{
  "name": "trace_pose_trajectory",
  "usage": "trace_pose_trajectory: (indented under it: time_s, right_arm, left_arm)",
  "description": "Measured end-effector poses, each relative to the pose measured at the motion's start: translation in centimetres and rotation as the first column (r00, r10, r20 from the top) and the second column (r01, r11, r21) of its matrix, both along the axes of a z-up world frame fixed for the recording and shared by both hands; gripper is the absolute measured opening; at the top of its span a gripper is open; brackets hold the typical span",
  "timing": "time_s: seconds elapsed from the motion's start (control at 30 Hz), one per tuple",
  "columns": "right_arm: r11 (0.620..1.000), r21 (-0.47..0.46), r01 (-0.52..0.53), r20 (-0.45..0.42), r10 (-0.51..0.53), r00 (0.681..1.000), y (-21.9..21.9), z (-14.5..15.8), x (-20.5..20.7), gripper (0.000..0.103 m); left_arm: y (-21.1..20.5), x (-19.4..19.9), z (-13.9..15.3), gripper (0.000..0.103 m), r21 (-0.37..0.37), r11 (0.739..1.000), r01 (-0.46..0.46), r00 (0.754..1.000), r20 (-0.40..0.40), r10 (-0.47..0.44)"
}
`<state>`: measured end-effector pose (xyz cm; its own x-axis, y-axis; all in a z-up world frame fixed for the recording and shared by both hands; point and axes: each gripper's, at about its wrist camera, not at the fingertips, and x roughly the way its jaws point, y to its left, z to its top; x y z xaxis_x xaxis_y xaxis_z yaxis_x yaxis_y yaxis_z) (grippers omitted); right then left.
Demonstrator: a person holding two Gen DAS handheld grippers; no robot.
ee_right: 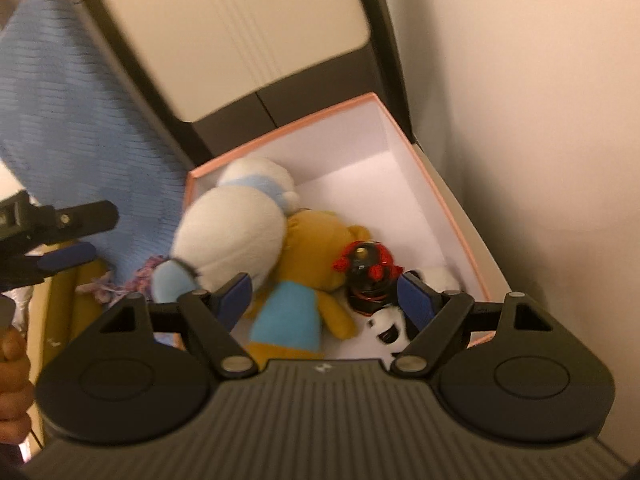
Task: Organize objects
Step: 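Lower the white plush and panda into the box and open both tools, then withdraw both tools from the box back over the armchair seat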
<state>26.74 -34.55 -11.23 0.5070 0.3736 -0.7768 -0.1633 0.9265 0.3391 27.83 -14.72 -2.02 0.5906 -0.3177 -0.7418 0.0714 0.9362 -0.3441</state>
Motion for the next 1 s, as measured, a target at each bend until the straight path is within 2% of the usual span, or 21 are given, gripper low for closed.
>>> trace_pose_trajectory:
  time_s: [0.43, 1.0]
  right_arm:
    - [0.996, 0.017, -0.085, 0.102, 0.083, 0.991, 4.1, 4.2, -7.0, 0.081]
    - [0.983, 0.01, -0.186, 0.176, 0.181, 0.968, 11.4, 4.8, -15.4, 0.081]
  left_arm:
    - [6.7, -9.2, 3.7, 0.096, 0.014, 0.996, -0.092, 0.991, 0.099, 0.09]
    - [14.2, -17.7, 2.8, 0.097, 0.043, 0.991, -0.13, 0.984, 0.127, 0.124]
